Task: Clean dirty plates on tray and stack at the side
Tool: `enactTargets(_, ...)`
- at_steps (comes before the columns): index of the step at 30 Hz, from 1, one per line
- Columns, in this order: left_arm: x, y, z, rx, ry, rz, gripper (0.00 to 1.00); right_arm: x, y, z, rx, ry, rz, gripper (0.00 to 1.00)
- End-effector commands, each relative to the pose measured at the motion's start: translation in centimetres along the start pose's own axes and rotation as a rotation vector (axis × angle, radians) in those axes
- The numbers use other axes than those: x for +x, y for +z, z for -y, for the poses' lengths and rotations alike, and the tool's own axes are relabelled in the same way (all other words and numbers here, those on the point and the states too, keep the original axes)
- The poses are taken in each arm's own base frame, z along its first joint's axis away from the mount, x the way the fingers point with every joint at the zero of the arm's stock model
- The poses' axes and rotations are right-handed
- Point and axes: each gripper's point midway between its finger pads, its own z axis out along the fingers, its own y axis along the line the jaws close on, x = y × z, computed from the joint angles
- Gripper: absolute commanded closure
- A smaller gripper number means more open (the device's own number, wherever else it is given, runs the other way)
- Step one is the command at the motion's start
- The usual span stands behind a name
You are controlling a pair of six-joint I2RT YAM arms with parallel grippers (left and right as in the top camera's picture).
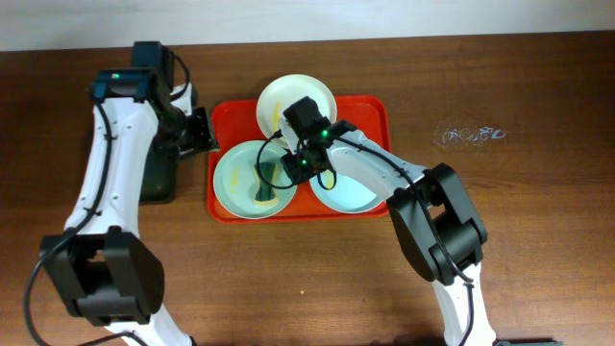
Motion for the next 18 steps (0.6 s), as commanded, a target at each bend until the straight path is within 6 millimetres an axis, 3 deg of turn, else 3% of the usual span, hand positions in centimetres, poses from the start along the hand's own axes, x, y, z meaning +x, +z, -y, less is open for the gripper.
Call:
enactTargets(1, 2.2, 4.3, 0.9, 0.046, 0.052, -0.078, 0.69, 1.8, 1.6, -0.1, -0.012, 0.001, -0.059, 0.93)
enactTargets(4, 3.4, 8.3, 1.5, 0.121, 0.064, -0.082, 0.75, 1.8, 1.6, -0.4, -0.028, 0.001, -0.059, 0.94)
enactTargets(7, 4.3, 10.8, 1.8, 0.146, 0.009, -0.074, 0.80, 1.8, 1.6, -0.5, -0.034, 0.001, -0.057, 0.93)
enactTargets(10, 4.1, 11.5, 3.3, 0.162, 0.030, -0.044, 0.81, 1.7, 1.6, -0.5, -0.034, 0.000, -0.053, 0.93)
enactTargets(13, 3.4, 11.9, 5.2, 0.184, 0.081, 0.000, 0.74, 1.8, 1.6, -0.5, -0.034, 0.001, -0.056, 0.93)
enactTargets(18, 3.8, 13.1, 5.1, 0.138, 0.069, -0.015, 0.74, 1.8, 1.6, -0.5, -0.034, 0.001, -0.057, 0.94)
